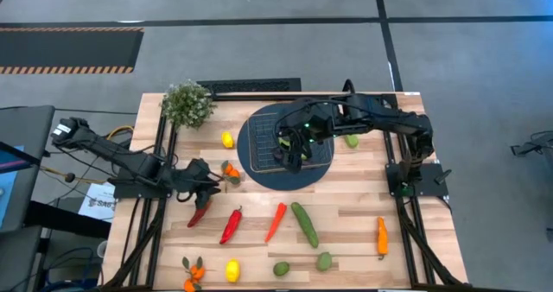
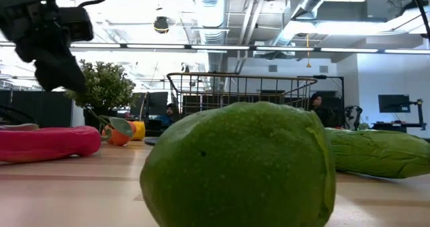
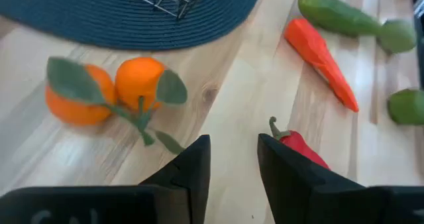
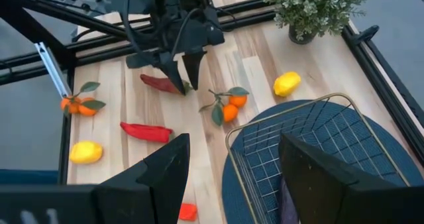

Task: Build produce basket
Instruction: Put the top oranges into the basket

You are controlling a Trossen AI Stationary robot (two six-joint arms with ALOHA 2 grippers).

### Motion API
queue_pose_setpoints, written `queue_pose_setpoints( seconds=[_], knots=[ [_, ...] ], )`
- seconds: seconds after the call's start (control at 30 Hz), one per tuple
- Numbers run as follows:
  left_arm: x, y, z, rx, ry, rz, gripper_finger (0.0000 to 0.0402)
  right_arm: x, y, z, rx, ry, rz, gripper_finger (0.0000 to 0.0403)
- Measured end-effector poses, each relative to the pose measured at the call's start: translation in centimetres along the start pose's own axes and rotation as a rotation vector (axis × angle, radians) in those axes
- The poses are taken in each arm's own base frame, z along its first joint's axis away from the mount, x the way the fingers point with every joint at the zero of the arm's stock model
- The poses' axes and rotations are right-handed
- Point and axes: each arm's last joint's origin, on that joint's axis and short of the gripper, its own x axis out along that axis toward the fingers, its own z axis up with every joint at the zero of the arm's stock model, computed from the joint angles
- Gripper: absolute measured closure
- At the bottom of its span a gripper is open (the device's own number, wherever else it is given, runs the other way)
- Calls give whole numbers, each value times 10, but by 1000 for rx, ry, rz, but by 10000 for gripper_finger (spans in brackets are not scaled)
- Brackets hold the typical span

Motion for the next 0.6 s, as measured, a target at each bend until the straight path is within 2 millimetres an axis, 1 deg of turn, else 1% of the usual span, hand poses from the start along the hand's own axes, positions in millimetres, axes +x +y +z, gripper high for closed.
queue_pose_setpoints(
  seconds=[0.17,0.3,0.4,0.47,0.6],
  knots=[
    [4,-9,21,105,106,116,292,0,0,0,0,1,0,155],
    [11,-11,35,139,281,226,286,0,0,0,1,-1,1,155],
    [21,-13,45,157,410,254,282,0,0,0,1,-1,2,155],
    [30,-16,53,183,450,259,281,0,0,0,1,0,2,155],
    [45,-25,73,264,465,266,280,0,0,0,1,2,3,155]
  ],
)
